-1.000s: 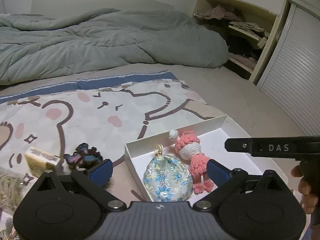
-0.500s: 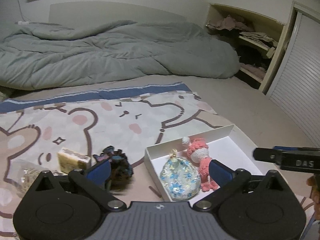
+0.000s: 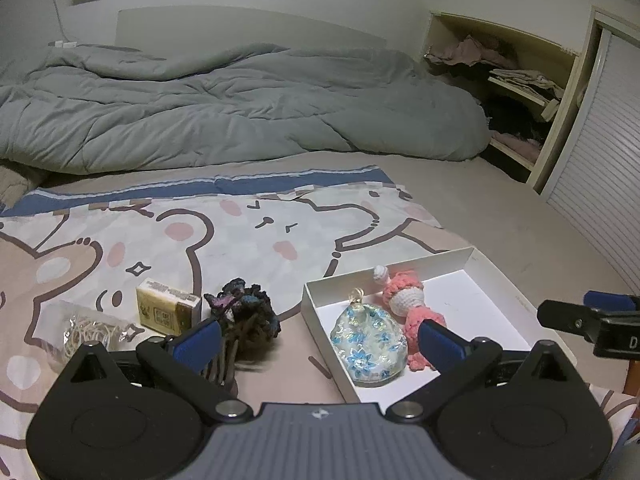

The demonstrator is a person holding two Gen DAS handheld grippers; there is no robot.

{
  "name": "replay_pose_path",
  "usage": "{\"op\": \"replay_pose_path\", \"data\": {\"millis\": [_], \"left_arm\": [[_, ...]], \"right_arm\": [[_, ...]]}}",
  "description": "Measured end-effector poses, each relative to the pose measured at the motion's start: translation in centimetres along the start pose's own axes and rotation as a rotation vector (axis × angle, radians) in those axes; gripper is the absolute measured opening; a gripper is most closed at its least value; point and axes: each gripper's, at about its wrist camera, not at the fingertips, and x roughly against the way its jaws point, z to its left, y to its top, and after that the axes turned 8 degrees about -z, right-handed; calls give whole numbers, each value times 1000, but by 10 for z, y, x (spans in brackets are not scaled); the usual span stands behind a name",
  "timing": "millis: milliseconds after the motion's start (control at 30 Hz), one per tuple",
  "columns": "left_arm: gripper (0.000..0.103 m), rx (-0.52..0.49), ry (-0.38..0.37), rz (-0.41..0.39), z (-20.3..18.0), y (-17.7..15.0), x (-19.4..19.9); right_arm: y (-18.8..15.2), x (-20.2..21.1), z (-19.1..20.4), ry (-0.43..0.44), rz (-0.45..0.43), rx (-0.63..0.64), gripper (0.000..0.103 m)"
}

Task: Organize objects
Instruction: 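Withdraw both tools from the box back toward the remaining items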

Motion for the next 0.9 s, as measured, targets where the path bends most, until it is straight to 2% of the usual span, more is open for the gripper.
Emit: {"op": "replay_pose_path", "data": {"millis": [100, 600, 900], "left_arm": [[103, -5, 11, 4, 1, -2, 0], [103, -2, 9, -11, 7, -4, 7], [103, 21, 33, -18, 26, -5, 15]], "right_arm": [[-4, 1, 2, -12, 4, 32, 103], [-8, 1, 6, -27, 9, 43, 103], [-8, -6, 13, -13, 20, 1, 103]]}}
